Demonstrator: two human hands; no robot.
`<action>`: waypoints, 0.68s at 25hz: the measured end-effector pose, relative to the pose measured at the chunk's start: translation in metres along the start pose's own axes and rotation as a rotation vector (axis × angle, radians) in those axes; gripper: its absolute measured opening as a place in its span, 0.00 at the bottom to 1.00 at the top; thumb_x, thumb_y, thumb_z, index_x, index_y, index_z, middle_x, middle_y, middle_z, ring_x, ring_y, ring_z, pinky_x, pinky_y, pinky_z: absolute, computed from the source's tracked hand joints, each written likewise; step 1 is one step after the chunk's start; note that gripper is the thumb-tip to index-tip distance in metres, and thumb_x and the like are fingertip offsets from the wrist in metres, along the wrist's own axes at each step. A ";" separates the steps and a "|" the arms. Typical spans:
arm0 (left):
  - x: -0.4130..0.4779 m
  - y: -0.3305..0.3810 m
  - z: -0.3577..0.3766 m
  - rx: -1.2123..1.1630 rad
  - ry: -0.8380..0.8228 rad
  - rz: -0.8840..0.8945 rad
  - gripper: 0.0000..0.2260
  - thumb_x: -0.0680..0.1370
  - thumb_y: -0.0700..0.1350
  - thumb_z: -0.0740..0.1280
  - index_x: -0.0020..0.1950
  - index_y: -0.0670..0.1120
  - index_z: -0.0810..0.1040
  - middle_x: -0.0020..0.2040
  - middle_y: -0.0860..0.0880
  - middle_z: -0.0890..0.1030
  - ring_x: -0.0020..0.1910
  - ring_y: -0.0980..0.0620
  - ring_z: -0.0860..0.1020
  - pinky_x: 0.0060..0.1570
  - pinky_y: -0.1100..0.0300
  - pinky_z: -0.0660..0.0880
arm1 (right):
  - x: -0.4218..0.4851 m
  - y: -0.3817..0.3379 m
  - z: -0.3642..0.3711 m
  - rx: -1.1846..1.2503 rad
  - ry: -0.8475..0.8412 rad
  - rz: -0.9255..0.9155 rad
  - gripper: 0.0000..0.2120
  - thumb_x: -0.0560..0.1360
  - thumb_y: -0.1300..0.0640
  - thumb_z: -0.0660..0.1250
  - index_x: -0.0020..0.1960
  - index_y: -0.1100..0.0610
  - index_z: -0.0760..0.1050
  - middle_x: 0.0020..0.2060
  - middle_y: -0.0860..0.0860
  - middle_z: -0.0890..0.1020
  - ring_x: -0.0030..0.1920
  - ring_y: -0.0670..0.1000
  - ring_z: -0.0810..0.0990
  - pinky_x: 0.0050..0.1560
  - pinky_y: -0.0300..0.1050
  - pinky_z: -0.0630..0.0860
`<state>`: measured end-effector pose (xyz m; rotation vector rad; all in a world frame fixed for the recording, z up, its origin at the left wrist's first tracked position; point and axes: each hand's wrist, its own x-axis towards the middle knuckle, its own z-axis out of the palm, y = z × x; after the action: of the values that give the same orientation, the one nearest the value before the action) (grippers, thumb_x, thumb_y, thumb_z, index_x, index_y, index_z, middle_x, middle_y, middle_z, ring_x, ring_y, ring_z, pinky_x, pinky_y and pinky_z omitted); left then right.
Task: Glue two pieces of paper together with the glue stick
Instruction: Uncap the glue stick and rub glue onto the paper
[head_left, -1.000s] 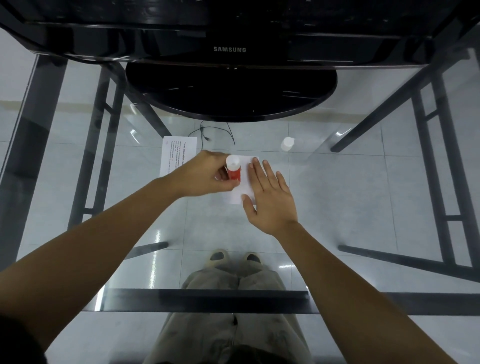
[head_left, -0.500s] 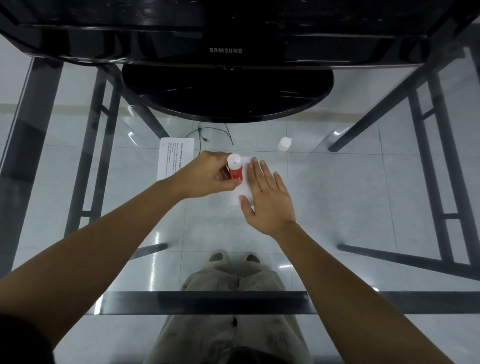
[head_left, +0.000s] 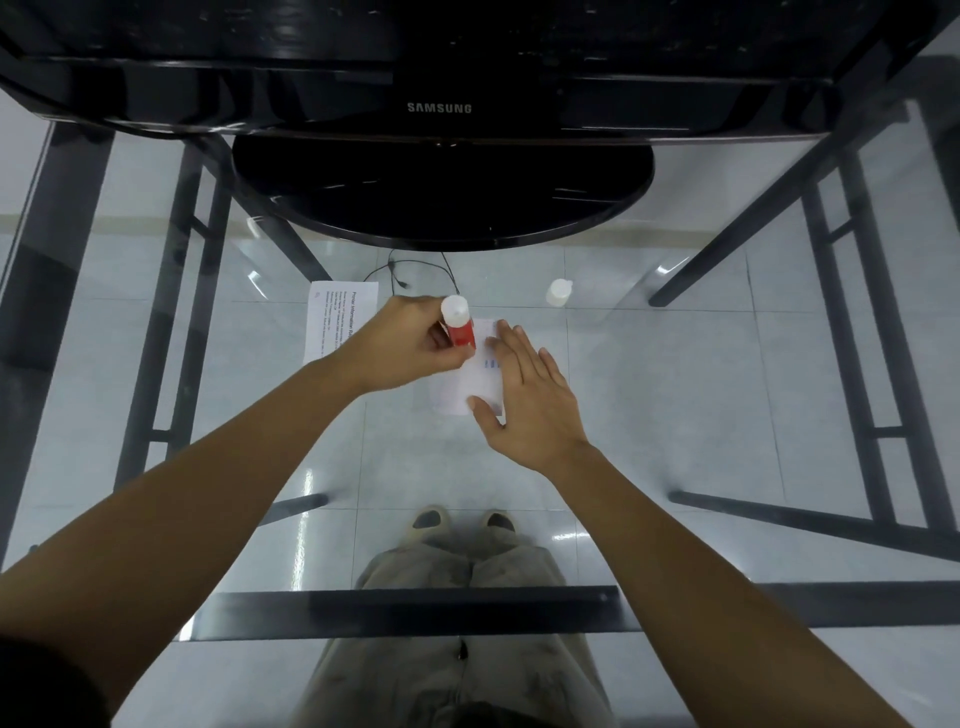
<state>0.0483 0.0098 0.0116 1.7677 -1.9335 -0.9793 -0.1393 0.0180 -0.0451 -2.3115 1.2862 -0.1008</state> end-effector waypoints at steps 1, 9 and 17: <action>0.004 -0.002 -0.002 0.004 0.029 -0.024 0.09 0.72 0.47 0.70 0.48 0.43 0.78 0.42 0.47 0.83 0.40 0.52 0.81 0.45 0.53 0.79 | 0.000 0.000 0.000 0.008 0.009 0.005 0.32 0.76 0.43 0.58 0.74 0.55 0.53 0.77 0.50 0.52 0.76 0.50 0.48 0.73 0.45 0.42; 0.007 0.006 -0.001 0.020 -0.012 0.009 0.10 0.72 0.46 0.71 0.50 0.42 0.78 0.43 0.46 0.83 0.40 0.52 0.81 0.45 0.56 0.79 | -0.006 -0.003 0.002 -0.079 0.093 0.059 0.28 0.75 0.40 0.58 0.69 0.54 0.64 0.73 0.56 0.62 0.74 0.56 0.57 0.71 0.49 0.42; 0.021 0.009 -0.004 0.019 0.000 0.030 0.09 0.72 0.46 0.70 0.50 0.44 0.78 0.44 0.47 0.83 0.40 0.53 0.80 0.47 0.57 0.79 | -0.008 -0.003 0.008 -0.040 0.087 0.094 0.29 0.76 0.39 0.55 0.71 0.53 0.61 0.75 0.53 0.59 0.75 0.54 0.53 0.72 0.50 0.41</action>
<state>0.0408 -0.0114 0.0171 1.7433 -1.9699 -0.9541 -0.1391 0.0291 -0.0493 -2.2982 1.4501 -0.1467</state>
